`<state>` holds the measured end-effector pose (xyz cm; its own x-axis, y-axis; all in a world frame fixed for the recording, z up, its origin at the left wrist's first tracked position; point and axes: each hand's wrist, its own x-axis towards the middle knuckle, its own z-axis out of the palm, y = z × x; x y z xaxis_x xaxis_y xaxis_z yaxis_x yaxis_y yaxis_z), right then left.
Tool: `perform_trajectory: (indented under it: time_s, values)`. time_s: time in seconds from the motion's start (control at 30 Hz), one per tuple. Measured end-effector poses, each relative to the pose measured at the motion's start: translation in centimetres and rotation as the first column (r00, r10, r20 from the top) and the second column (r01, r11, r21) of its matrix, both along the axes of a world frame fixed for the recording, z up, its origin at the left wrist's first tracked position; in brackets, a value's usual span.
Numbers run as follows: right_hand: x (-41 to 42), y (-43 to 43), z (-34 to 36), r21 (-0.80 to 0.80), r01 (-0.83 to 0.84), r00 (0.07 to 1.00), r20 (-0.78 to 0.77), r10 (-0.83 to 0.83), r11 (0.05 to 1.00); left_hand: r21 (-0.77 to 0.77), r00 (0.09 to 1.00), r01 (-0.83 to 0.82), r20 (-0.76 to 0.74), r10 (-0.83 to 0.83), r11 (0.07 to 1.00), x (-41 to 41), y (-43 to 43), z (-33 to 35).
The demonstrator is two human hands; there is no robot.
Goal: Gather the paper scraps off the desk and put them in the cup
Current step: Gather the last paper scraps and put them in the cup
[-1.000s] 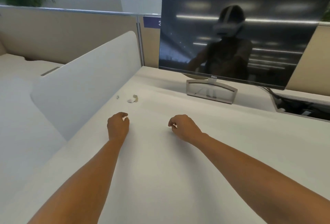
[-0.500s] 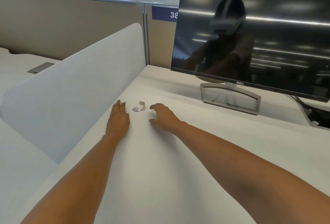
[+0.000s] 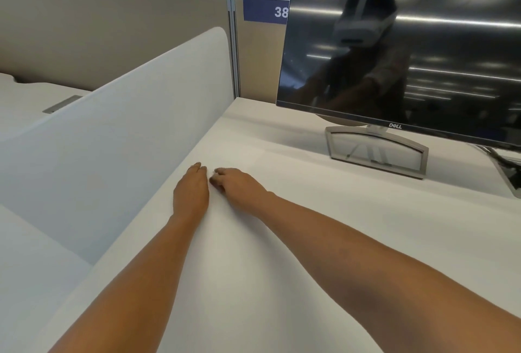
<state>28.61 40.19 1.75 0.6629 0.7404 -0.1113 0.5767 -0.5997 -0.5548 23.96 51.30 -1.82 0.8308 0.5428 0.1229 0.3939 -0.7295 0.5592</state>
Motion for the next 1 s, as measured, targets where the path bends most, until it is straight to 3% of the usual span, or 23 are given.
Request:
perform_trajectory:
  time_s: [0.17,0.33,0.43,0.6,0.7,0.87,1.0]
  values:
    - [-2.2,-2.2,0.0,-0.053,-0.023,0.987,0.156,0.031,0.998,0.017,1.000,0.001,-0.004,-0.001,1.000,-2.1,-1.4,1.0]
    - [-4.6,-5.2,0.2,-0.140,-0.013,0.991,0.132,0.032,0.990,-0.011,0.995,-0.002,-0.096,0.001,1.000,-4.7,-3.5,2.0]
    - [-6.3,-8.1,1.1,-0.199,-0.003,0.989,0.142,0.032,0.980,0.137,0.982,0.065,-0.185,-0.038,0.988,-6.8,-5.6,3.0]
    - [-8.1,-14.3,2.4,-0.190,-0.024,0.970,0.232,0.069,0.982,0.114,0.986,0.067,-0.158,-0.048,0.991,-9.9,-10.0,4.7]
    - [-9.4,-18.1,3.1,-0.173,0.036,0.971,0.238,0.006,0.984,0.092,0.986,0.073,-0.154,-0.058,0.993,-11.4,-13.5,5.2]
    - [-11.4,-24.8,3.8,-0.112,0.139,0.978,0.172,-0.118,0.984,0.100,0.961,0.204,-0.208,-0.180,0.974,-12.4,-20.0,5.7]
    - [-12.2,-30.9,4.1,-0.116,0.173,0.966,0.213,-0.146,0.978,0.231,0.927,0.357,-0.204,-0.314,0.905,-12.3,-26.1,5.9]
